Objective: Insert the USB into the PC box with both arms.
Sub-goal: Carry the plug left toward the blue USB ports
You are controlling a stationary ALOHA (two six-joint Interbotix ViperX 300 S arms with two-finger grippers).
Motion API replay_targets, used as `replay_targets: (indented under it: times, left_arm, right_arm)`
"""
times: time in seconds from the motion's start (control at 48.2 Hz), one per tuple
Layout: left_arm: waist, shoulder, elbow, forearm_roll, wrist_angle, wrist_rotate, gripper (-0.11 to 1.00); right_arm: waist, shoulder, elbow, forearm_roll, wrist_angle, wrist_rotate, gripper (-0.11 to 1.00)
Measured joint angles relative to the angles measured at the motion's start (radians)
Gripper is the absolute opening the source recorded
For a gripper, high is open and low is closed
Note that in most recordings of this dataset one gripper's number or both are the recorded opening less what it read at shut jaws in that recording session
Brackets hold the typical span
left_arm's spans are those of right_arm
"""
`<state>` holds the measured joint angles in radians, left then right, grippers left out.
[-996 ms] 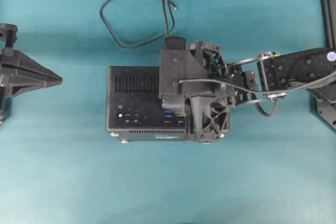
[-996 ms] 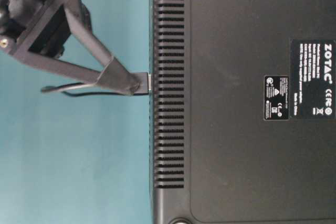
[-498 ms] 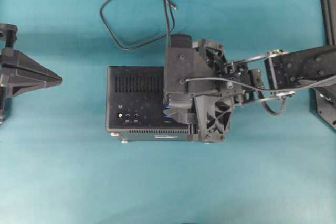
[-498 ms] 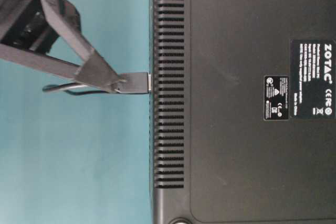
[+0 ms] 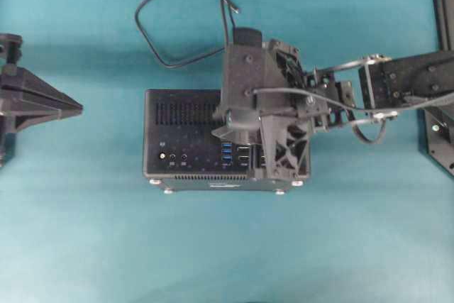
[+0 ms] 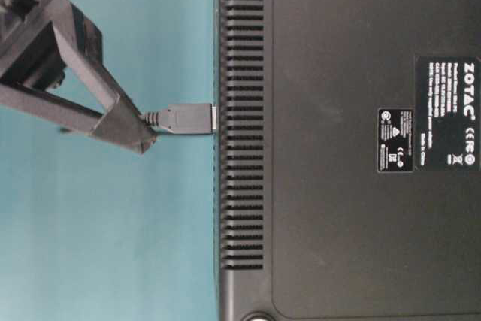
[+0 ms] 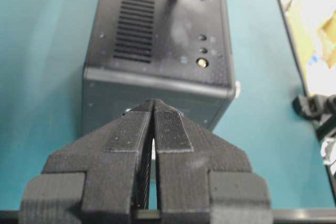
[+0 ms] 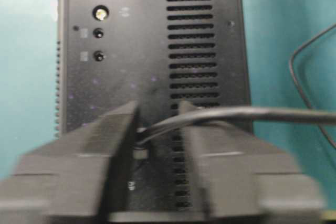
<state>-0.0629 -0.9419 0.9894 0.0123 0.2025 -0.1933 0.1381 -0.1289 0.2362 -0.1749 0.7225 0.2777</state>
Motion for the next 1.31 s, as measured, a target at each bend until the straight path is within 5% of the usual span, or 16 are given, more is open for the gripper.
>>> replay_targets:
  times: [0.207, 0.892, 1.099, 1.307]
  left_arm:
    - [0.000, -0.014, 0.005, 0.000, 0.005, 0.000, 0.00]
    - [0.000, -0.015, 0.006, -0.002, 0.012, -0.002, 0.00]
    - [0.000, -0.015, 0.006, -0.002, 0.012, -0.002, 0.00]
    - [0.000, -0.015, 0.006, 0.000, 0.011, -0.002, 0.00]
  right_arm:
    - [0.006, -0.005, 0.000, 0.006, 0.009, 0.000, 0.06]
    - [0.005, -0.002, 0.018, 0.032, -0.034, 0.002, 0.06]
    - [0.003, -0.012, 0.040, 0.032, -0.060, 0.000, 0.13]
    - [-0.002, -0.026, 0.054, 0.032, -0.087, 0.000, 0.33]
